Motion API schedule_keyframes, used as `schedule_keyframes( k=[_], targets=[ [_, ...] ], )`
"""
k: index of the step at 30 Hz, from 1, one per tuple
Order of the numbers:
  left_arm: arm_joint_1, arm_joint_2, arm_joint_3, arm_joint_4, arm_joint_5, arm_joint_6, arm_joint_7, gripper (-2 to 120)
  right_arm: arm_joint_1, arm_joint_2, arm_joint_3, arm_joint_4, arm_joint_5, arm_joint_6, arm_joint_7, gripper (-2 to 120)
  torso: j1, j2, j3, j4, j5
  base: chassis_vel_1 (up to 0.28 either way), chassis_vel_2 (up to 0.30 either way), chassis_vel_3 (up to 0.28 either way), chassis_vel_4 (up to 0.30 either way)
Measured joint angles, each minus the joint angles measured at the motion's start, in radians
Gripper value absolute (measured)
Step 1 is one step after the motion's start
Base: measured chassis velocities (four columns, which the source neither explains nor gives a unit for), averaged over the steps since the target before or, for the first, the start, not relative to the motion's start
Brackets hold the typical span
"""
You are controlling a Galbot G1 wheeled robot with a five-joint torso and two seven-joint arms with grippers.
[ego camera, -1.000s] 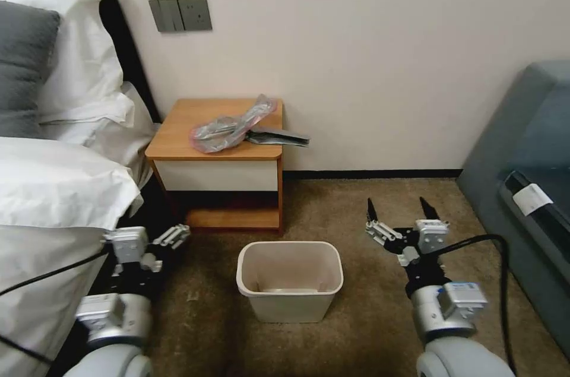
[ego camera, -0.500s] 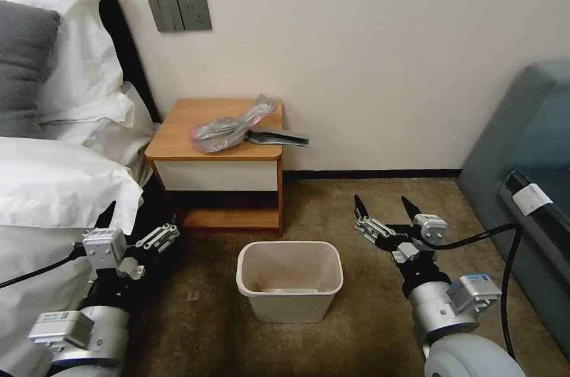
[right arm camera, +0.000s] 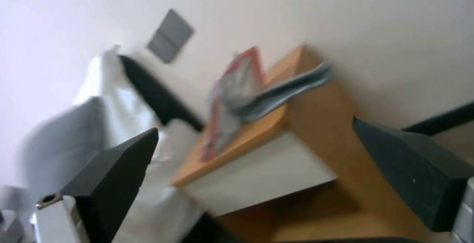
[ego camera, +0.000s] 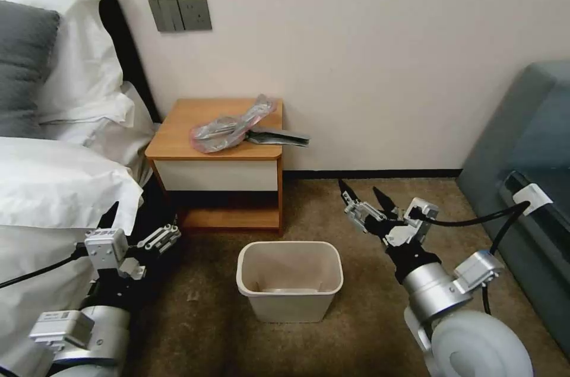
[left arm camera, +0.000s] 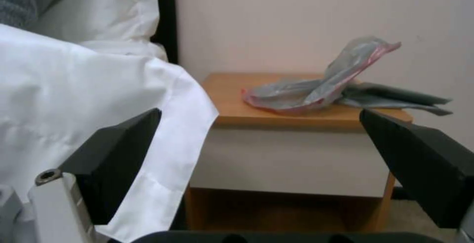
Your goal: Pick up the garbage bag from the table and place it over the trash can.
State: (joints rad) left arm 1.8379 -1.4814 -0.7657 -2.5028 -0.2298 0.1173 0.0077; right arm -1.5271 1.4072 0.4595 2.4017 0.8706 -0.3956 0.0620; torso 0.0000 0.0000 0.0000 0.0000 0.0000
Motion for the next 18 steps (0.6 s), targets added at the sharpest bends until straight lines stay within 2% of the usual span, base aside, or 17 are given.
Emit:
schedule_keyframes(
  k=[3, 4, 6, 8, 11, 12, 13, 15, 18],
  targets=[
    [0.008, 0.016, -0.003, 0.001, -0.023, 0.000, -0.011, 100, 0.072, -0.053, -0.001, -0.062, 0.256, -0.034, 0.027, 100, 0.000, 0.000, 0.000, 0.0000, 0.0001, 0.000, 0.000, 0.000, 0.000],
    [0.008, 0.016, -0.003, 0.001, -0.023, 0.000, -0.011, 100, 0.072, -0.053, -0.001, -0.062, 0.256, -0.034, 0.027, 100, 0.000, 0.000, 0.000, 0.0000, 0.0001, 0.000, 0.000, 0.000, 0.000],
    [0.016, 0.028, -0.009, 0.001, -0.035, 0.000, -0.016, 100, 0.122, -0.082, -0.004, -0.108, 0.419, -0.048, 0.047, 100, 0.000, 0.000, 0.000, 0.0000, 0.0001, 0.000, 0.000, 0.000, 0.000],
    [0.018, 0.031, -0.010, 0.001, -0.039, -0.001, -0.019, 100, 0.137, -0.089, -0.005, -0.121, 0.466, -0.050, 0.054, 100, 0.000, 0.000, 0.000, -0.0001, 0.0000, 0.000, 0.000, 0.000, 0.000],
    [0.033, 0.051, -0.014, 0.002, -0.067, -0.003, -0.034, 100, 0.251, -0.112, -0.017, -0.210, 0.709, -0.053, 0.116, 100, 0.000, 0.000, 0.000, 0.0000, -0.0001, 0.000, 0.000, 0.000, 0.000],
    [0.036, 0.057, -0.016, 0.002, -0.072, -0.004, -0.034, 100, 0.298, -0.113, -0.024, -0.249, 0.783, -0.050, 0.143, 100, 0.000, 0.000, 0.000, -0.0002, 0.0000, 0.000, 0.000, 0.000, 0.000],
    [0.036, 0.057, -0.016, 0.002, -0.072, -0.004, -0.034, 100, 0.298, -0.113, -0.024, -0.249, 0.783, -0.050, 0.143, 100, 0.000, 0.000, 0.000, -0.0002, 0.0000, 0.000, 0.000, 0.000, 0.000],
    [0.044, 0.060, -0.020, 0.002, -0.074, -0.005, -0.034, 100, 0.437, -0.077, -0.040, -0.367, 0.960, -0.032, 0.257, 100, 0.000, 0.000, 0.000, 0.0002, -0.0001, 0.000, 0.000, 0.000, 0.000],
    [0.049, 0.057, -0.022, 0.002, -0.074, -0.005, -0.035, 100, 0.493, -0.049, -0.046, -0.425, 0.992, -0.023, 0.311, 100, 0.000, 0.000, 0.000, 0.0001, -0.0001, 0.000, 0.000, 0.000, 0.000]
  ],
)
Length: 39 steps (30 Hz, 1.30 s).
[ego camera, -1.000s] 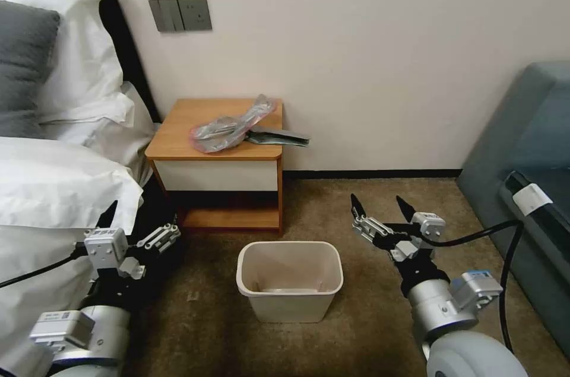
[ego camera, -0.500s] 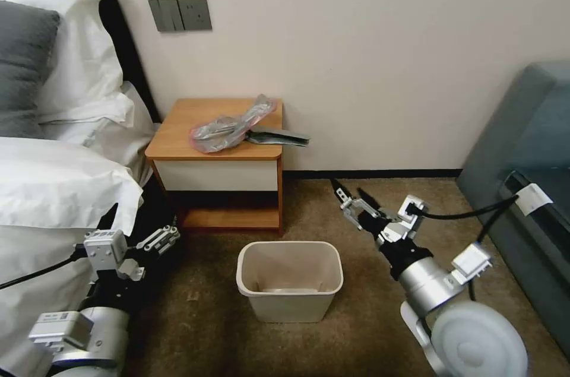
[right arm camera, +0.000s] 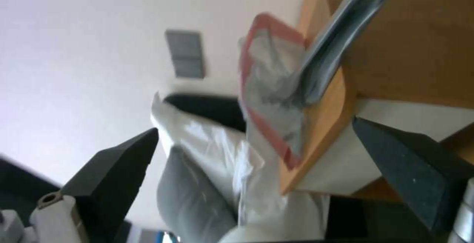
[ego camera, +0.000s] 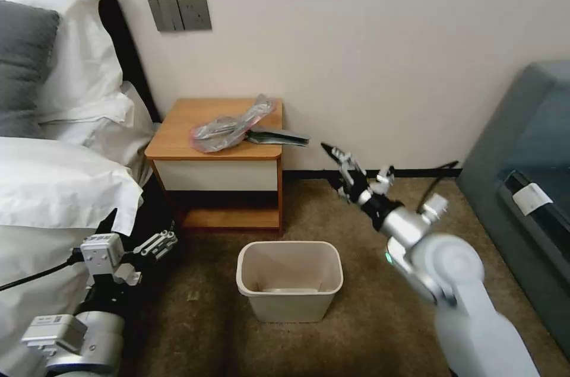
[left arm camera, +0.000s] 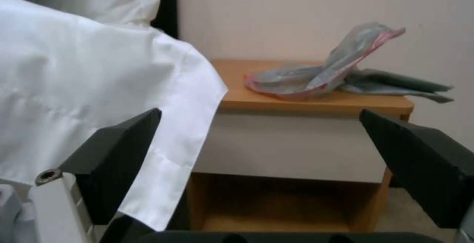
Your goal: Pick up the garbage bag from the table and place it over the trash can.
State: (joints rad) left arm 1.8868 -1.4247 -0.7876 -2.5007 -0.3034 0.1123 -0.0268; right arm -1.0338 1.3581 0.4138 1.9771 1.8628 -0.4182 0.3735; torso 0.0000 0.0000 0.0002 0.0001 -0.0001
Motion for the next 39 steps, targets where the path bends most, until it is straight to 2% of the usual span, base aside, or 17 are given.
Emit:
schedule_keyframes(
  k=[3, 8, 12, 18, 23, 29, 32, 39],
  targets=[
    [0.003, -0.010, -0.007, 0.000, -0.002, -0.002, 0.000, 100, 0.068, 0.032, -0.015, -0.102, 0.005, 0.019, 0.046, 100, 0.000, 0.000, 0.000, -0.0001, 0.0000, 0.000, 0.000, 0.000, 0.000],
    [0.009, -0.019, -0.008, 0.000, -0.005, -0.003, 0.000, 100, 0.133, 0.050, -0.034, -0.212, -0.019, 0.028, 0.054, 100, 0.000, 0.000, 0.000, -0.0001, 0.0000, 0.000, 0.000, 0.000, 0.000],
    [0.014, -0.024, -0.009, 0.001, -0.005, -0.009, 0.002, 100, 0.236, 0.079, -0.043, -0.355, -0.063, 0.045, 0.056, 100, 0.000, 0.000, 0.000, 0.0000, 0.0000, 0.000, 0.000, 0.000, 0.000],
    [0.018, -0.027, -0.010, 0.001, -0.004, -0.012, 0.006, 100, 0.294, 0.092, -0.042, -0.425, -0.083, 0.044, 0.038, 100, 0.000, 0.000, 0.000, -0.0001, -0.0001, 0.000, 0.000, 0.000, 0.000],
    [0.025, -0.036, -0.009, 0.001, 0.000, -0.016, 0.014, 100, 0.351, 0.133, -0.045, -0.524, -0.118, 0.034, 0.015, 100, 0.000, 0.000, 0.000, 0.0000, 0.0000, 0.000, 0.000, 0.000, 0.000],
    [0.028, -0.035, -0.011, 0.001, 0.001, -0.019, 0.014, 100, 0.361, 0.157, -0.051, -0.551, -0.146, 0.033, 0.005, 100, 0.000, 0.000, 0.000, -0.0001, 0.0001, 0.000, 0.000, 0.000, 0.000],
    [0.028, -0.036, -0.011, 0.001, 0.001, -0.019, 0.014, 100, 0.361, 0.167, -0.057, -0.561, -0.170, 0.033, -0.012, 92, 0.000, 0.000, 0.000, -0.0001, 0.0000, 0.000, 0.000, 0.000, 0.000],
    [0.030, -0.038, -0.011, 0.001, 0.002, -0.020, 0.015, 100, 0.365, 0.180, -0.061, -0.588, -0.206, 0.039, -0.052, 65, 0.000, 0.000, 0.000, -0.0001, 0.0000, 0.000, 0.000, 0.000, 0.000]
  ],
)
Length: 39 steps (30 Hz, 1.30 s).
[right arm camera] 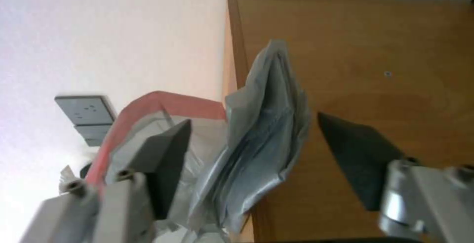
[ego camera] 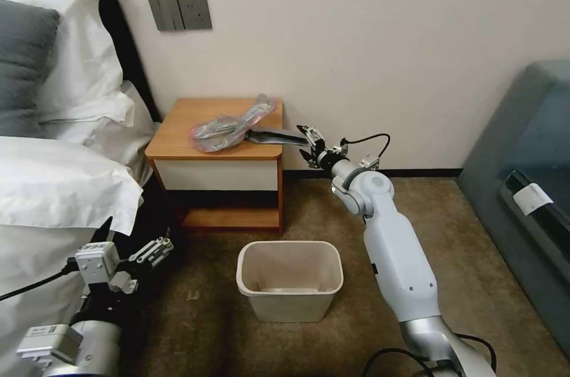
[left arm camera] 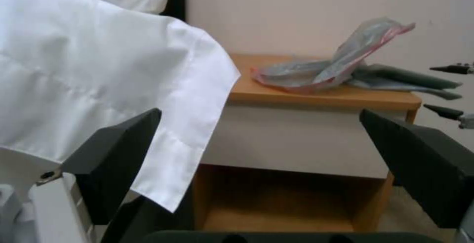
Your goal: Pick up the garbage bag from the table and place it over the trash can.
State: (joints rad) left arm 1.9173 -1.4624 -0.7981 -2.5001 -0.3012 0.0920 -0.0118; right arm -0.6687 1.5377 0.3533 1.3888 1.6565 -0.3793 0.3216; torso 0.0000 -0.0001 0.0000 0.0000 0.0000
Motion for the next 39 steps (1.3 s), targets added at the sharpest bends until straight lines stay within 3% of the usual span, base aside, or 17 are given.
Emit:
schedule_keyframes(
  k=[14, 17, 19, 27, 30, 39],
  targets=[
    [0.001, 0.000, 0.003, 0.000, 0.000, -0.002, 0.003, 100, -0.005, 0.002, -0.002, 0.009, -0.031, 0.003, 0.000, 18, 0.000, 0.000, 0.000, 0.0000, 0.0000, 0.000, 0.000, 0.000, 0.000],
    [0.001, 0.003, 0.003, 0.000, 0.000, -0.004, 0.003, 100, -0.036, -0.015, -0.014, 0.067, -0.029, -0.001, 0.017, 3, 0.000, 0.000, 0.000, 0.0000, 0.0000, 0.000, 0.000, 0.000, 0.000],
    [0.000, 0.006, 0.003, 0.000, 0.000, -0.006, 0.003, 100, -0.055, -0.028, -0.024, 0.107, -0.021, -0.004, 0.024, 0, 0.000, 0.000, 0.000, 0.0000, 0.0001, 0.000, 0.000, 0.000, 0.000],
    [-0.009, 0.012, 0.015, 0.000, 0.010, -0.015, 0.009, 100, -0.142, -0.090, -0.044, 0.338, 0.081, -0.002, 0.112, 0, 0.000, 0.000, 0.000, 0.0000, 0.0002, 0.000, 0.000, 0.000, 0.000],
    [-0.012, 0.017, 0.016, 0.000, 0.011, -0.018, 0.011, 100, -0.224, -0.123, -0.052, 0.496, 0.136, 0.001, 0.164, 0, 0.000, 0.000, 0.000, 0.0000, 0.0001, 0.000, 0.000, 0.000, 0.000],
    [-0.012, 0.034, 0.015, 0.000, 0.010, -0.019, 0.011, 100, -0.408, -0.175, -0.053, 0.752, 0.200, 0.003, 0.217, 0, 0.000, 0.000, 0.000, 0.0000, 0.0001, 0.000, 0.000, 0.000, 0.000]
  ],
)
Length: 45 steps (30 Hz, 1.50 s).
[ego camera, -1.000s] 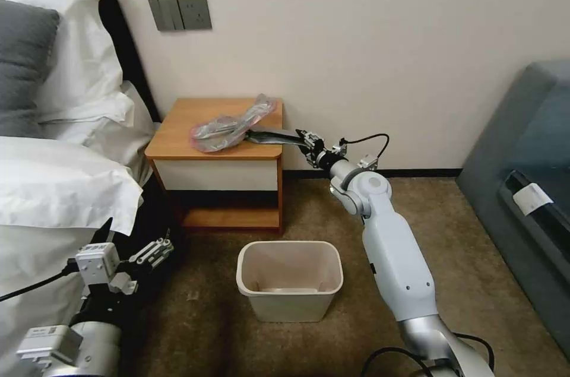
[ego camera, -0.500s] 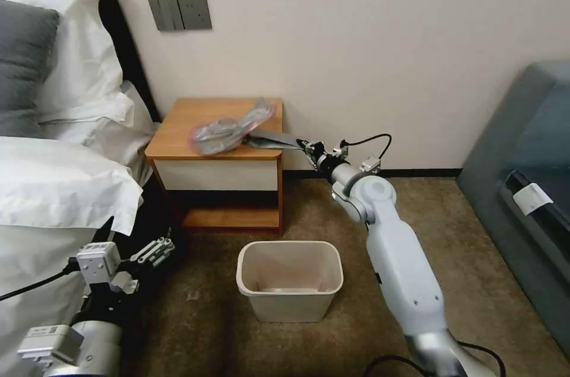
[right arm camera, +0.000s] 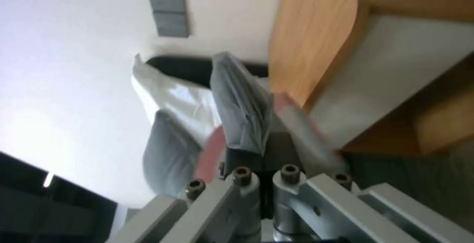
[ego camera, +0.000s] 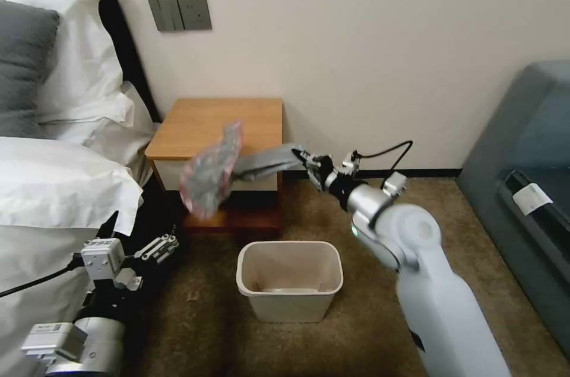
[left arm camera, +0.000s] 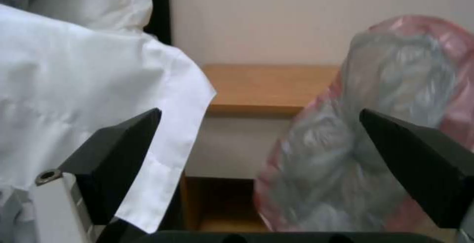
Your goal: Pick up the garbage bag from the table and place it over the trash can.
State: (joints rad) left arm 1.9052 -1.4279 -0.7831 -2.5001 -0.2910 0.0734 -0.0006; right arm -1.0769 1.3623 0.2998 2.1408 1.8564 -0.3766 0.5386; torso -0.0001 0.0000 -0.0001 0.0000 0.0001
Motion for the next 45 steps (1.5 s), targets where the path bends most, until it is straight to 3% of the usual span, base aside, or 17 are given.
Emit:
schedule_keyframes(
  k=[6, 10, 20, 25, 32, 35, 45],
  targets=[
    [-0.006, 0.010, -0.001, 0.000, 0.000, 0.000, -0.001, 100, -0.126, -0.009, -0.038, 0.164, 0.013, -0.001, 0.061, 0, 0.000, 0.000, 0.000, -0.0001, -0.0002, 0.000, 0.000, 0.000, 0.000],
    [-0.013, 0.016, 0.002, 0.000, -0.001, 0.000, -0.001, 100, -0.135, -0.003, -0.085, 0.205, 0.012, 0.017, 0.097, 0, 0.000, 0.000, 0.000, 0.0000, -0.0001, 0.000, 0.000, 0.000, 0.000],
    [-0.027, 0.035, -0.003, 0.000, -0.020, 0.006, -0.003, 100, -0.114, 0.016, -0.177, 0.235, -0.004, 0.077, 0.175, 0, 0.000, 0.000, 0.000, 0.0000, -0.0002, 0.000, 0.000, 0.000, 0.000],
    [-0.034, 0.047, -0.011, 0.000, -0.034, 0.009, -0.007, 100, -0.135, 0.029, -0.199, 0.189, -0.068, 0.091, 0.185, 0, 0.000, 0.000, 0.000, 0.0001, -0.0001, 0.000, 0.000, 0.000, 0.000],
    [-0.037, 0.053, -0.016, 0.000, -0.044, 0.012, -0.010, 100, -0.201, -0.016, -0.152, 0.155, -0.135, 0.033, 0.138, 0, 0.000, 0.000, 0.000, 0.0000, 0.0000, 0.000, 0.000, 0.000, 0.000],
    [-0.039, 0.056, -0.016, 0.000, -0.047, 0.013, -0.012, 100, -0.261, -0.088, -0.096, 0.149, -0.185, -0.005, 0.065, 0, 0.000, 0.000, 0.000, -0.0001, 0.0001, 0.000, 0.000, 0.000, 0.000],
    [-0.048, 0.058, -0.006, 0.000, -0.047, 0.011, -0.013, 100, -0.341, -0.159, -0.042, 0.102, -0.308, -0.003, -0.033, 0, 0.000, 0.000, 0.000, -0.0001, 0.0000, 0.000, 0.000, 0.000, 0.000]
  ],
)
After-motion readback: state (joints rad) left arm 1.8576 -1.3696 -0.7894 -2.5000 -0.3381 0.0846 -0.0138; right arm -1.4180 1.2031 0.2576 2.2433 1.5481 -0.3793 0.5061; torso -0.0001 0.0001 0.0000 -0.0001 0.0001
